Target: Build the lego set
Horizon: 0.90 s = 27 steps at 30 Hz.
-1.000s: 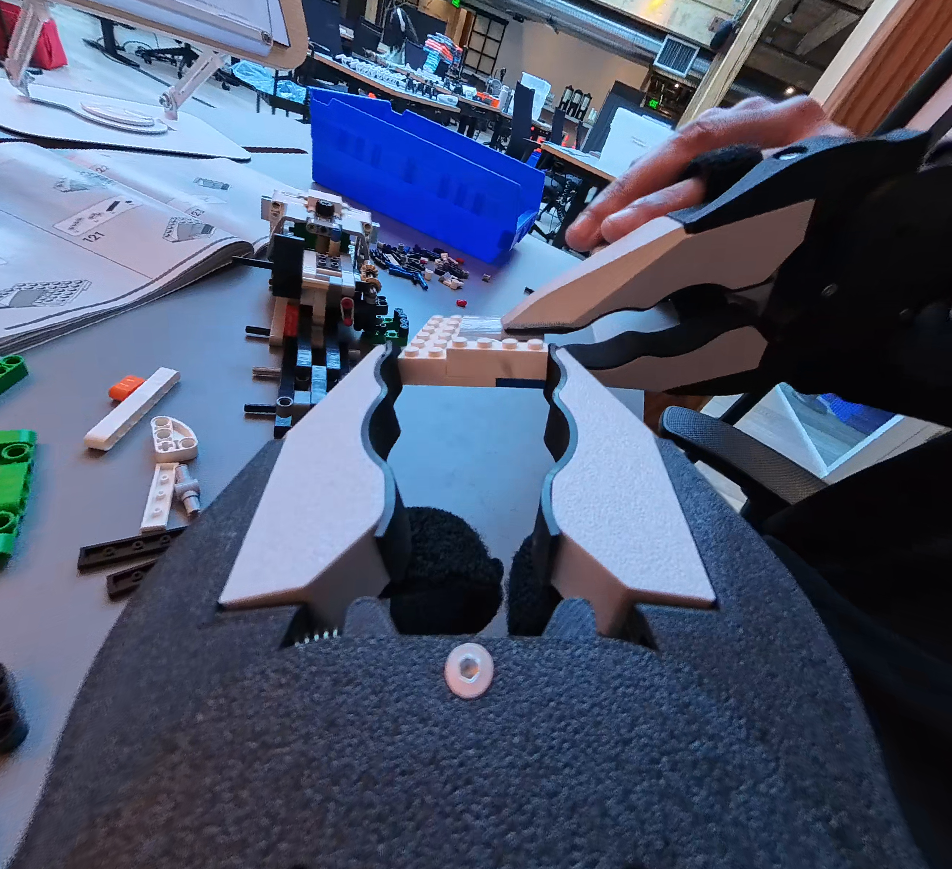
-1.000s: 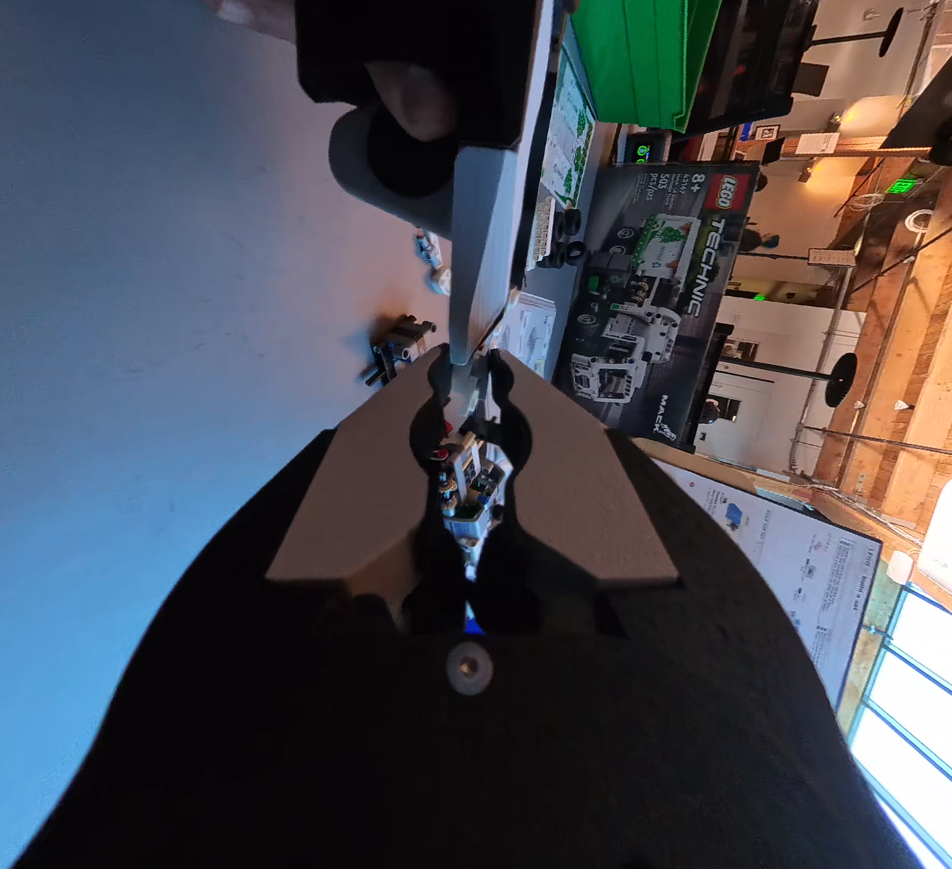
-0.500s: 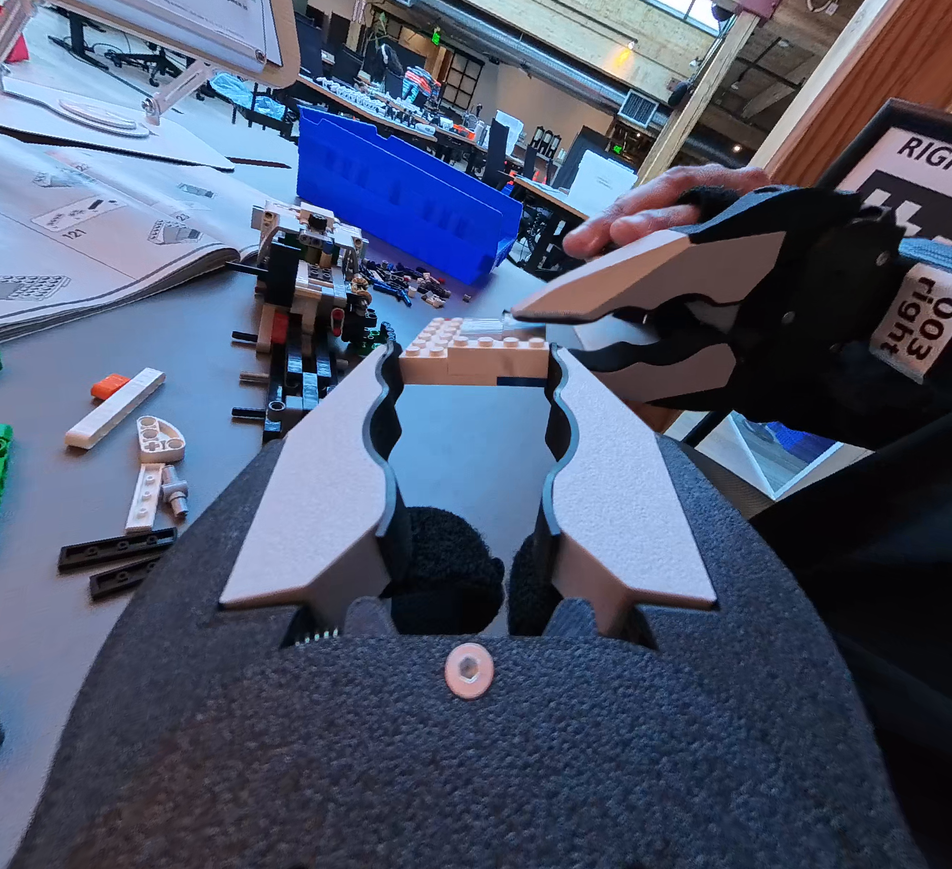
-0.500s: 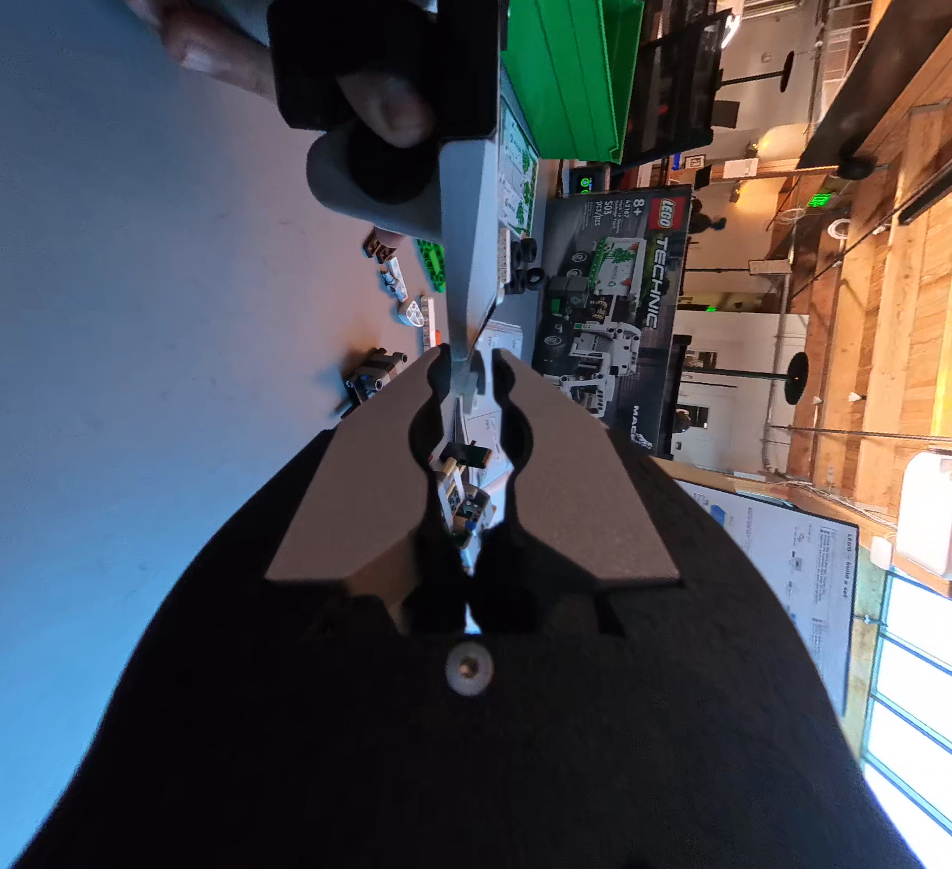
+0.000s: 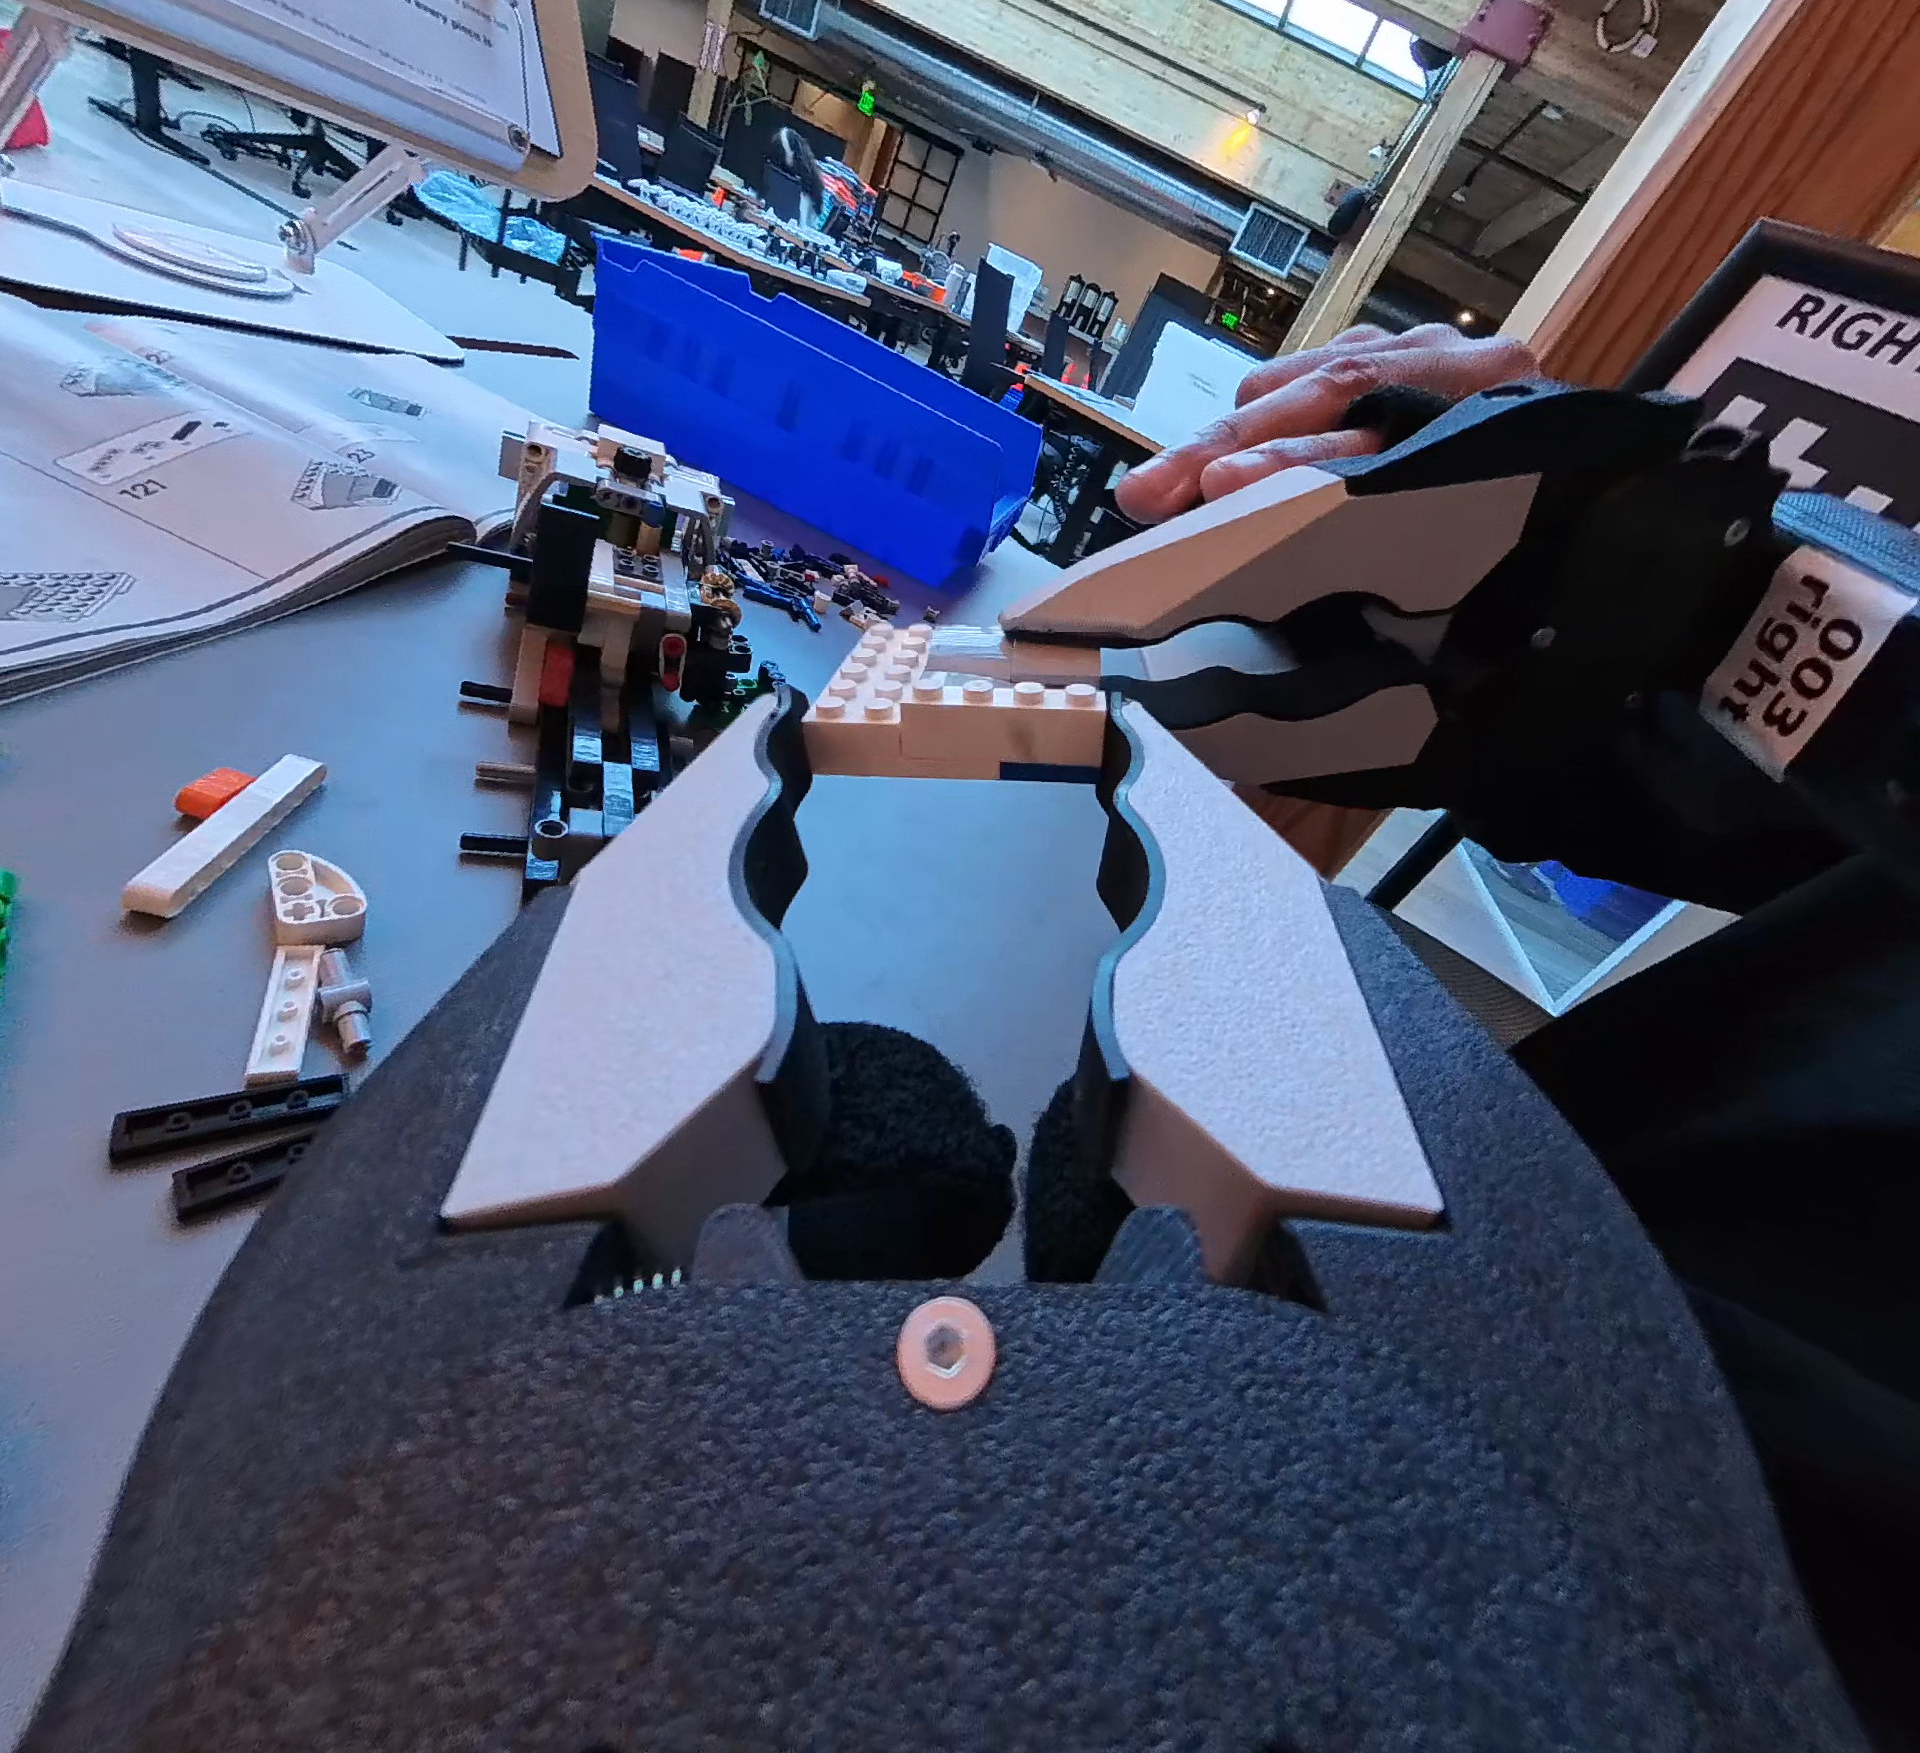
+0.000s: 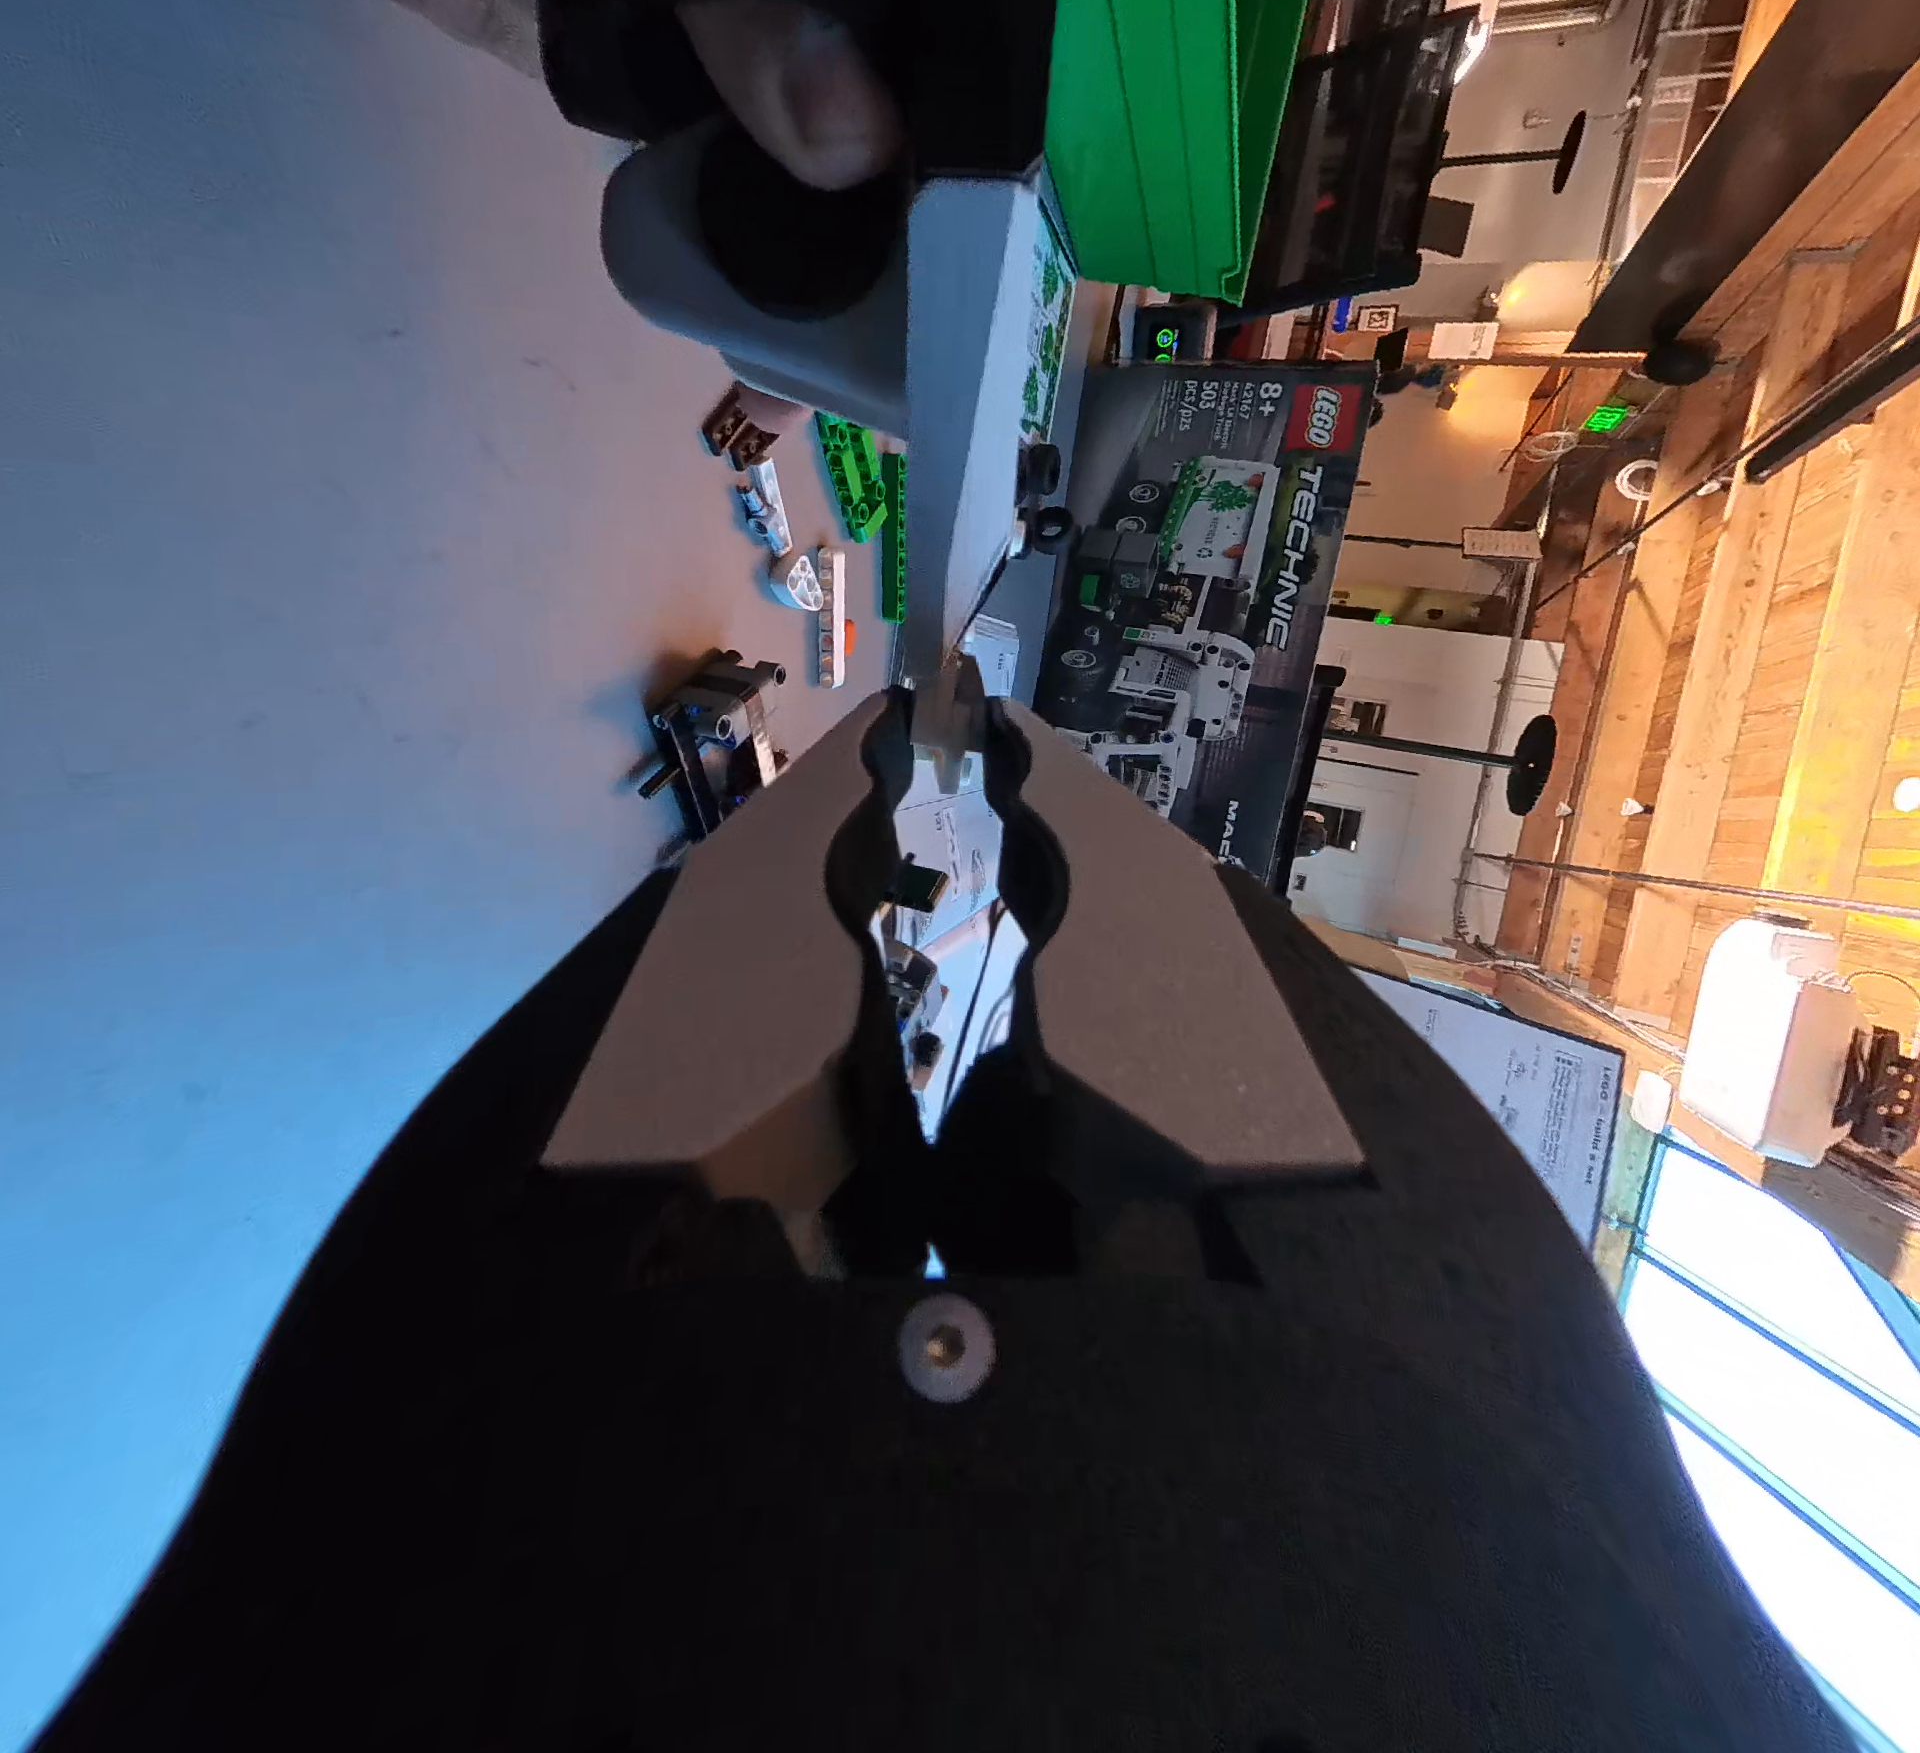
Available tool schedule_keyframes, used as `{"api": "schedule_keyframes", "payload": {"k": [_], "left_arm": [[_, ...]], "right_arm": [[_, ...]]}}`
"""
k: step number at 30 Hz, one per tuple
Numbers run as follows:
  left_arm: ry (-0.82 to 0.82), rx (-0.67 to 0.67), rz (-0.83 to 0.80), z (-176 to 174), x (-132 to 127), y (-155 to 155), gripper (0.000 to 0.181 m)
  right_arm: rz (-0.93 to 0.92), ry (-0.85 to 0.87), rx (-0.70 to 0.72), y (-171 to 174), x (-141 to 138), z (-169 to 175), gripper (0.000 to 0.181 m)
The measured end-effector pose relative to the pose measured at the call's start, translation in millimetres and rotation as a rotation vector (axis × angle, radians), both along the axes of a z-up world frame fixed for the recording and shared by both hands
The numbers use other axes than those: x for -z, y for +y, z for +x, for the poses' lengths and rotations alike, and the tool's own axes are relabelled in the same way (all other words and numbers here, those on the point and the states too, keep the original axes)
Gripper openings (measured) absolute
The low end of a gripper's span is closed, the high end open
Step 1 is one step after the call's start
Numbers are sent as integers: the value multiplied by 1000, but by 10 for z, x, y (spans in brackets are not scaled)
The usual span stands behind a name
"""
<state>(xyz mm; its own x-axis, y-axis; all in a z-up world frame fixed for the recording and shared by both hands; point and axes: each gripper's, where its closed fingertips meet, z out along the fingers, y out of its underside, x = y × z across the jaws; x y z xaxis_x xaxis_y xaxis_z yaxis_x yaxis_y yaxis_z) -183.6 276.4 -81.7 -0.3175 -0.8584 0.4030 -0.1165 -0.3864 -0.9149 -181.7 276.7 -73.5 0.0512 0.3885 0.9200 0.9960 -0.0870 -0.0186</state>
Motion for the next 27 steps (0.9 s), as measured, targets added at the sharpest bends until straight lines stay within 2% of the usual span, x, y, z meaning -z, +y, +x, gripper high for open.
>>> {"api": "schedule_keyframes", "payload": {"k": [6,11,17,20,27], "left_arm": [[14,-13,-5,16,19,24,54],[12,-18,-12,7,15,39,54],[27,4,6,17,39,-6,54],[51,14,13,38,75,-26,54],[41,8,-7,32,57,1,54]], "right_arm": [[-2,32,14,22,22,13,12],[74,-89,-7,31,11,-14,14],[23,-103,-14,-4,17,-3,12],[24,-181,-19,-23,34,24,12],[42,-114,-1,-9,45,8,13]]}}
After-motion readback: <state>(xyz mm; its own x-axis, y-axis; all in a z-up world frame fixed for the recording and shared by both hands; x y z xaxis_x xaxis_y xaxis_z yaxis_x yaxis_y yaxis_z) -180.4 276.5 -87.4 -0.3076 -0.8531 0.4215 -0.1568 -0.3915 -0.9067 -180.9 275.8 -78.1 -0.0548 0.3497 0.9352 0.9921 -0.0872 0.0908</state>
